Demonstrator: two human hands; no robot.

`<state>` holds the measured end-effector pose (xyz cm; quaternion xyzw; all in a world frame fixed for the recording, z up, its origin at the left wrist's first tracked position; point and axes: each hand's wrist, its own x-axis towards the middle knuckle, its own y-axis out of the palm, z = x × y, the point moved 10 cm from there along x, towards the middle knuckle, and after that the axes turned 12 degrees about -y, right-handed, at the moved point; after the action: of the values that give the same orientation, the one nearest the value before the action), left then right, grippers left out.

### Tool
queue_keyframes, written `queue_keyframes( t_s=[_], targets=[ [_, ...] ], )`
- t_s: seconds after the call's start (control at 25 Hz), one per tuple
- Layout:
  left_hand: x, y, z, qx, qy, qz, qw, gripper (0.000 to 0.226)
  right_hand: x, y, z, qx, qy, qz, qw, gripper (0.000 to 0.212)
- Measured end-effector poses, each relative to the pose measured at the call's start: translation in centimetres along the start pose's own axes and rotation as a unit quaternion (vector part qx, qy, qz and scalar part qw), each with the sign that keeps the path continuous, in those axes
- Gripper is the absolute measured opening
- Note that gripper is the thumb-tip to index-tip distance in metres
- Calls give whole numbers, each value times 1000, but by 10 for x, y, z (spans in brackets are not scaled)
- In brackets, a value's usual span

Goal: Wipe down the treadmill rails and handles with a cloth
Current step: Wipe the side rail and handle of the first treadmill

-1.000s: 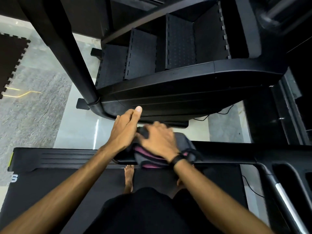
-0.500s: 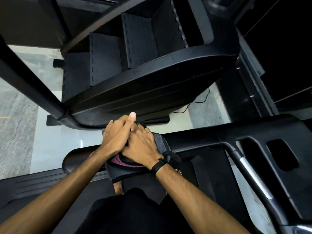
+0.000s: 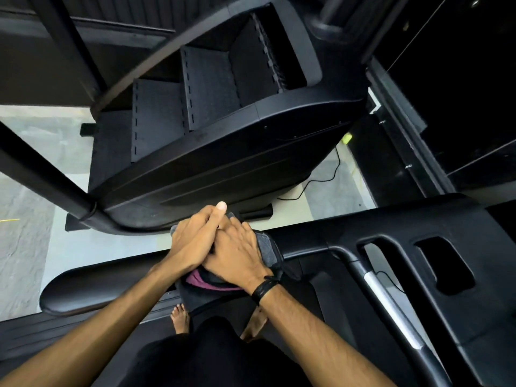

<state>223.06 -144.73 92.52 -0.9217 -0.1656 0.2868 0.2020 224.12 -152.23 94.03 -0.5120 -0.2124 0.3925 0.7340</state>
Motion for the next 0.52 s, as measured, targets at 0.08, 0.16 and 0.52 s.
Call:
queue_keyframes(
  t_s=[0.08,0.16,0.52],
  targets=[
    [0,15,-12,1,4,0,1000,60,-6,-7,-16,5,-5,1,1000,50],
    [3,31,-21,-4,-2,0,1000,64,-11,-14,-35,8,-10,-1,1000,51],
    [18,92,-68,46,55,-9,997,76,-49,-62,-159,-61,-1,41,997,46]
  ],
)
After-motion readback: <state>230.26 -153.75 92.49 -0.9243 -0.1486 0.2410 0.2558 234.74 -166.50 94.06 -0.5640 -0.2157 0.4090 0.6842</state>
